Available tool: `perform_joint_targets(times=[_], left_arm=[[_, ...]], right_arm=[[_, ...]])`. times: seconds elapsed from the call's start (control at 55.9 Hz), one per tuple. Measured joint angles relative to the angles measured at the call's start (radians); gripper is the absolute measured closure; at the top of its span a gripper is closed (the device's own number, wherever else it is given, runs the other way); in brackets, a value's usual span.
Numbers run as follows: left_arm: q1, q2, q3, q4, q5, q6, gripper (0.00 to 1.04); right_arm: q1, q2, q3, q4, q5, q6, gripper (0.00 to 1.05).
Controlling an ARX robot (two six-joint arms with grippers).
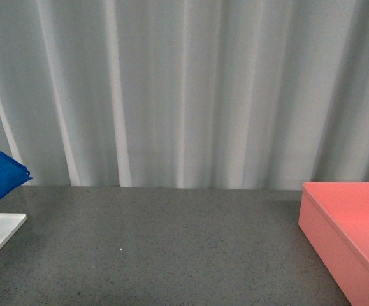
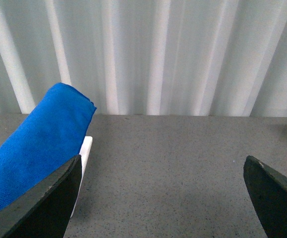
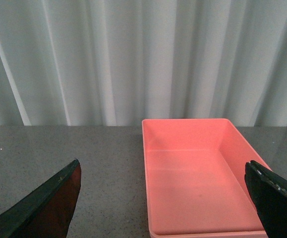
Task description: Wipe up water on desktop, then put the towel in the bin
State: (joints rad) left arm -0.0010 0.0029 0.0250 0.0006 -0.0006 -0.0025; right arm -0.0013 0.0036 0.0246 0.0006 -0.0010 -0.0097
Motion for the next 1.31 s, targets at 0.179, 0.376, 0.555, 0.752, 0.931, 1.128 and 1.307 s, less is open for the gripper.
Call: perform_joint_targets(times=[0.179,0.376,0.555,0.752,0.931,1.128,1.307], left_arm=[[0.0,0.0,0.0,0.0,0.0,0.0,0.07],[0.0,0.0,0.0,0.0,0.0,0.0,0.07],[0.0,0.0,0.0,0.0,0.0,0.0,0.07],[0.057,0.278,0.18,-0.394,0.304,0.103,0.07],[0.008,0.668,0.377,-0.392,0.327,0.179,0.07],[0.013,1.15,0.673,-0.225,0.274,0.242,0.07],[0.017,1.572,1.049,-0.314,0.187,0.305,0.07]], right_arm=[[0.0,0.0,0.0,0.0,0.0,0.0,0.07],[0.0,0.0,0.0,0.0,0.0,0.0,0.07],[0.0,0.0,0.0,0.0,0.0,0.0,0.07],[0.0,0.0,0.0,0.0,-0.004,0.0,0.07],[0.0,0.0,0.0,0.0,0.0,0.0,0.07],[0.0,0.0,0.0,0.0,0.0,0.0,0.07],[0.0,0.0,0.0,0.0,-0.001,0.0,0.07]])
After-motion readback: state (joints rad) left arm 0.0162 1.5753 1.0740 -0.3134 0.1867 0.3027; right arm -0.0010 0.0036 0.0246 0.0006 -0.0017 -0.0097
